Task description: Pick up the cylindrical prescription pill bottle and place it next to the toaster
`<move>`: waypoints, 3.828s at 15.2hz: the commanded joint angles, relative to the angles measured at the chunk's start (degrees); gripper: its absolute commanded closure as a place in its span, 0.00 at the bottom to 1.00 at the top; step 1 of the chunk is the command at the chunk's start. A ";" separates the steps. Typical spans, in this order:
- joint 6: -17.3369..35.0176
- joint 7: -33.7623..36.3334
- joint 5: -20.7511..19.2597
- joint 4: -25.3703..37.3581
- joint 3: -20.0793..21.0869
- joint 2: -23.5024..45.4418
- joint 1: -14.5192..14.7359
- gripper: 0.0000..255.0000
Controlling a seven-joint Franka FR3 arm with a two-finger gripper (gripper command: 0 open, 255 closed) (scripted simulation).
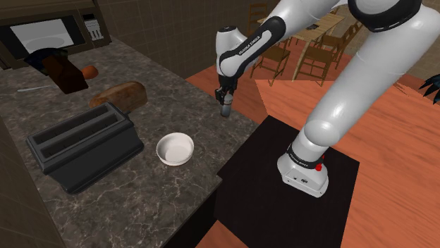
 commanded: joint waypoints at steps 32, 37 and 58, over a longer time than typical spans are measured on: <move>-27.75 -2.62 1.87 13.52 0.33 -14.29 0.52 1.00; -31.70 -2.91 2.01 16.67 0.40 -15.10 0.55 1.00; -39.63 13.30 3.29 45.84 10.48 7.36 7.64 1.00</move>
